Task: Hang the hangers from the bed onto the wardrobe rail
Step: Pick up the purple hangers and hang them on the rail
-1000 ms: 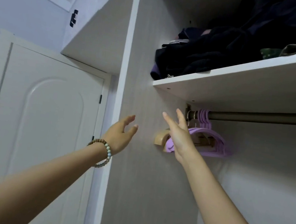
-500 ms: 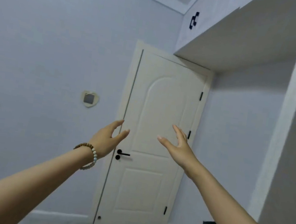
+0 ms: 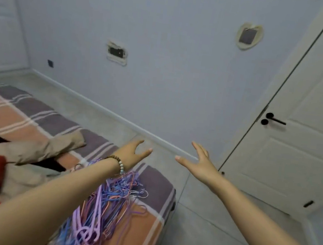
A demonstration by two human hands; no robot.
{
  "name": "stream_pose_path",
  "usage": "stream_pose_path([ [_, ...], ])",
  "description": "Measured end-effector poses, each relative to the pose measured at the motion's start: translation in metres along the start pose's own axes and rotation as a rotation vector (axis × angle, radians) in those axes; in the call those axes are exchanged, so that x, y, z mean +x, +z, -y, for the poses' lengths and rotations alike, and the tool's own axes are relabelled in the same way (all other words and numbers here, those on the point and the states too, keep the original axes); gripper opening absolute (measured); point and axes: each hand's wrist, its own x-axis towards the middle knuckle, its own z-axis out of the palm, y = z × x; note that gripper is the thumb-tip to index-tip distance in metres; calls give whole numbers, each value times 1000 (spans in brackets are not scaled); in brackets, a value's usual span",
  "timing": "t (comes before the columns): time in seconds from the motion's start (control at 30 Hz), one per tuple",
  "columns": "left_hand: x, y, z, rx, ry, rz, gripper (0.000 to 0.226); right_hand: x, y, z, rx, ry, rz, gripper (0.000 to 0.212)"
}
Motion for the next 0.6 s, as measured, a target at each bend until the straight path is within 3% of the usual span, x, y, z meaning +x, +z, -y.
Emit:
stream_pose_path([
  [0.33, -35, 35, 261, -144, -522, -23, 64, 59, 245, -71, 59, 113, 310, 85],
  [0.43, -51, 55, 314, -207, -629, -71, 52, 62, 305, -102, 113, 158, 343, 84],
  [0.6, -64, 102, 376, -328, -783, -116, 66, 58, 381, -149, 151, 290, 405, 74],
])
